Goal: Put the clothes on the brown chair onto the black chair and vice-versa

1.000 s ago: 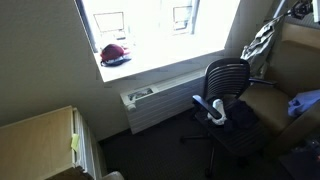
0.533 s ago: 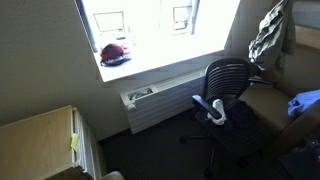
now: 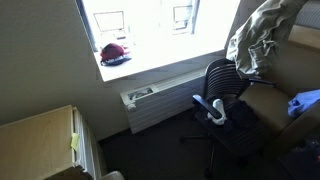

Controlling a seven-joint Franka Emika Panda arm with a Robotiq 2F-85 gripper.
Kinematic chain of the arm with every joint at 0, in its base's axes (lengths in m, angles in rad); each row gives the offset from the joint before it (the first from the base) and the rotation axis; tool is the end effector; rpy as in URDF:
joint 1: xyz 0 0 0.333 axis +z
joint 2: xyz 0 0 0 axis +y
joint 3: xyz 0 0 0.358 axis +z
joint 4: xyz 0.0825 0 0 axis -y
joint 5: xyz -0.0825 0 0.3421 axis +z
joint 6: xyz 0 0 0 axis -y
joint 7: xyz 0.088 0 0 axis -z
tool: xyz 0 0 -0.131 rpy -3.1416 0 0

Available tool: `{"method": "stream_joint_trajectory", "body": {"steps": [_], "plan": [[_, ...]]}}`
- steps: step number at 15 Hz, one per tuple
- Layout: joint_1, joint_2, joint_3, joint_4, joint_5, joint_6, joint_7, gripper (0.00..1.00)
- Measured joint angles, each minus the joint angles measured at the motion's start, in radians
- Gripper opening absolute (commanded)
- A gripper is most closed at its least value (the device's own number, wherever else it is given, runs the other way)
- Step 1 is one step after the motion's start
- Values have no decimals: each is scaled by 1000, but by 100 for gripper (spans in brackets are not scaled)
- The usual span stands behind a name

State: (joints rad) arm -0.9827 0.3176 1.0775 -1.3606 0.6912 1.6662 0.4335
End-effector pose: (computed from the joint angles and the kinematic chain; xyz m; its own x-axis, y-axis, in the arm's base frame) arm 0.5788 0.0197 0.6949 0.9343 -0.2552 -0.2489 -0.3479 -0.5007 -0.7926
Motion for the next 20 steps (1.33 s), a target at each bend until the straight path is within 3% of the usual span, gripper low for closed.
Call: {"method": "stream_joint_trajectory", "body": {"steps": [2,3,8,12,14,17,20], "plan": [[4,-13,-16,-16,10,-2,-4,0],[35,-21,-63,-13,33,-12,-9,0],[298,-75,-456,-109,135,-77,-83,0],[551,-75,-769,-212,136,-115,-81,0],[657,-70,-886,-237,134,-139,-66,0],[746,-51,-978,-247,186,-225,-57,0],[789,-25,-1004,-248,328,-319,-67,0]]}}
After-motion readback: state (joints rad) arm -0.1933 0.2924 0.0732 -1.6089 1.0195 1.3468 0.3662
